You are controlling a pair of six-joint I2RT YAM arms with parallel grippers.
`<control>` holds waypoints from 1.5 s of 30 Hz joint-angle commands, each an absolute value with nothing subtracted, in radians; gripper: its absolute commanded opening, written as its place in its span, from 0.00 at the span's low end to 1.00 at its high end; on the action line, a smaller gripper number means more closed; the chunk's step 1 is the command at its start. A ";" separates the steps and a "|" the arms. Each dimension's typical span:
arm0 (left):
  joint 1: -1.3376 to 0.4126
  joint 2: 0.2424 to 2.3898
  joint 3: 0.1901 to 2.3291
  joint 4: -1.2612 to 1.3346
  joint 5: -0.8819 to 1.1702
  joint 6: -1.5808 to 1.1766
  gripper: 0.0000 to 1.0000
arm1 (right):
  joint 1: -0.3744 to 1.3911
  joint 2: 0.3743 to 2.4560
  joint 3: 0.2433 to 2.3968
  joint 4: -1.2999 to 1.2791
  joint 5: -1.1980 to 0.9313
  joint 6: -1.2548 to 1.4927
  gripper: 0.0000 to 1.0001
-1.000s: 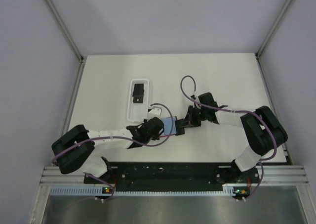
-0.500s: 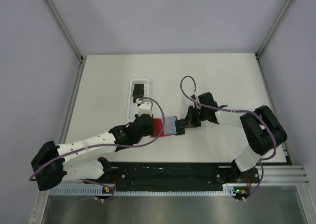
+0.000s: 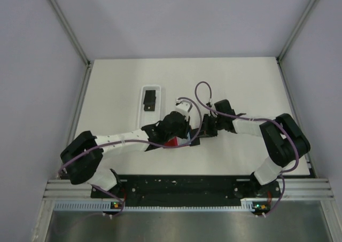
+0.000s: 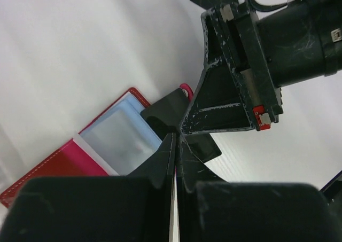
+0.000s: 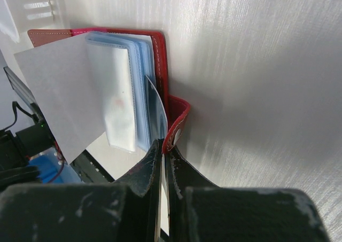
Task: Put the credit cards into the card holder
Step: Turn over the card slot in the card holder.
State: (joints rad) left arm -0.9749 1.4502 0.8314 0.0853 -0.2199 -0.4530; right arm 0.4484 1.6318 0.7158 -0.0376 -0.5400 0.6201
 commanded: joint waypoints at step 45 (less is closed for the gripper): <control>-0.916 1.675 0.762 0.189 -0.103 -0.499 0.00 | 0.446 1.680 0.713 -0.078 -0.454 0.574 0.00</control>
